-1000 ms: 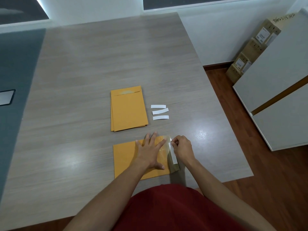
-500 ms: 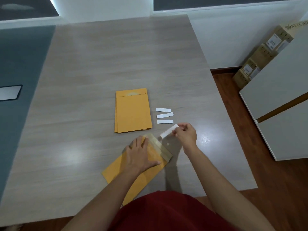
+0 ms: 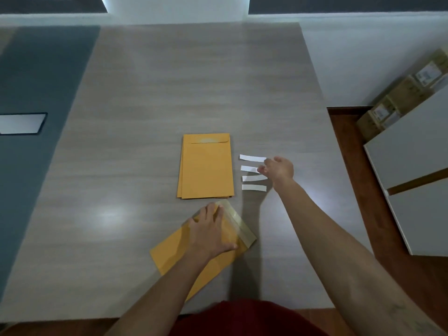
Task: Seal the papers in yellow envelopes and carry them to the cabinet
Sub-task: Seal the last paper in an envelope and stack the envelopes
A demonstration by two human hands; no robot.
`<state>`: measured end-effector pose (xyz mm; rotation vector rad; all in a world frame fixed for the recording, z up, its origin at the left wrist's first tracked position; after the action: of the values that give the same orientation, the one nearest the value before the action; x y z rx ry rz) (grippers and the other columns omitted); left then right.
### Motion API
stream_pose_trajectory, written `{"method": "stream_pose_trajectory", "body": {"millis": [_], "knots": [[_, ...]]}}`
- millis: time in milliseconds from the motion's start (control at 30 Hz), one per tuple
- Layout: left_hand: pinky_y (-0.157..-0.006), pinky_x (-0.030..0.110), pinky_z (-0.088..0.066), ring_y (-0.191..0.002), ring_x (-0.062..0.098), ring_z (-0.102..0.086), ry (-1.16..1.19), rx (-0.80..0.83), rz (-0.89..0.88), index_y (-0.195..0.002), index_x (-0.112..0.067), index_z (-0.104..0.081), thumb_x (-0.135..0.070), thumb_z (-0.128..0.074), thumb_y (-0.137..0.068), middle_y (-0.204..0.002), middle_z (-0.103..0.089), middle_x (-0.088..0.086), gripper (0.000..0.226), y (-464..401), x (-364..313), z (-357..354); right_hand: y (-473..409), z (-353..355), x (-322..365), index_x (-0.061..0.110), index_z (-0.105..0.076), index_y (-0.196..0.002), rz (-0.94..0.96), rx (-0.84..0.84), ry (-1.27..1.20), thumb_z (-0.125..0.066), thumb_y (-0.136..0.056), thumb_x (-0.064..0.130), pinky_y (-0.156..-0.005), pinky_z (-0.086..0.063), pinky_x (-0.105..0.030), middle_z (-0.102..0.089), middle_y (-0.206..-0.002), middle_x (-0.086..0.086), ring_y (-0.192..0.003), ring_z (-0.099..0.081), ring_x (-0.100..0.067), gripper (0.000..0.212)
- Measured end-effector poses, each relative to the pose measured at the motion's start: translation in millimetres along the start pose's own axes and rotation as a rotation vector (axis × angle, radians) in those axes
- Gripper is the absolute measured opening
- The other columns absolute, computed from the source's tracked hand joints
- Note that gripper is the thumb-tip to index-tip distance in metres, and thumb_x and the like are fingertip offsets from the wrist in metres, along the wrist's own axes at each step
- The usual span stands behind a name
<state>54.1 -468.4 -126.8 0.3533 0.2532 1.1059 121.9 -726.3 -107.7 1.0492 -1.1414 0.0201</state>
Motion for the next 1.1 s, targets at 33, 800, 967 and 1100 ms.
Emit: {"method": "stream_pose_trajectory", "body": {"millis": [33,800,967,1100], "knots": [[-0.098,0.051,-0.038,-0.138,0.029,-0.022,-0.01,-0.001,0.003,-0.154,-0.023,-0.014,-0.093,-0.048,-0.059,-0.154,-0.015,0.006,0.123,0.3,-0.5,0.3,3.2,8.2,-0.8,0.018,-0.046,-0.118,0.021,-0.017,0.043,-0.054,-0.085,-0.004,-0.068,-0.055,-0.033,-0.061,-0.078,-0.011,-0.053,-0.058,-0.025,0.04],[-0.108,0.042,-0.042,-0.144,0.032,-0.028,0.22,-0.071,-0.066,-0.156,-0.029,-0.01,-0.051,-0.079,-0.076,-0.164,-0.006,0.01,0.107,12.3,-20.6,39.5,123.8,47.6,-108.4,0.026,-0.053,-0.11,0.729,0.118,1.221,-0.076,-0.076,0.036,-0.088,-0.045,-0.027,-0.052,-0.113,0.006,-0.104,-0.045,-0.013,0.042],[-0.09,0.033,-0.05,-0.124,0.024,-0.042,0.004,-0.098,-0.214,-0.141,-0.019,-0.043,-0.034,-0.056,-0.089,-0.151,-0.036,0.002,0.056,19.6,-24.9,28.1,149.1,20.0,-122.0,0.019,-0.05,-0.131,0.883,0.198,1.484,-0.048,-0.091,0.051,-0.101,-0.039,-0.036,-0.051,-0.134,-0.001,-0.122,-0.044,-0.02,0.051],[-0.097,0.04,-0.041,-0.129,0.026,-0.039,-0.094,-0.11,-0.244,-0.151,-0.023,-0.029,-0.031,-0.05,-0.093,-0.16,-0.024,0.002,0.062,22.9,-19.1,16.7,157.6,-2.3,-147.2,0.017,-0.016,-0.155,0.89,0.306,1.627,-0.023,-0.101,0.052,-0.12,-0.014,-0.047,-0.016,-0.162,-0.004,-0.149,-0.012,-0.027,0.065]]}}
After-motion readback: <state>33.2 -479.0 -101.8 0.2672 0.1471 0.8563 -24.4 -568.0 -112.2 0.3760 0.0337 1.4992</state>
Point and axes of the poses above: each hand's wrist, its own y-axis away from the middle knuckle, its own z-axis out of the back of the hand, x = y × z, the point moved 10 cm from there along -y, towards the middle knuckle
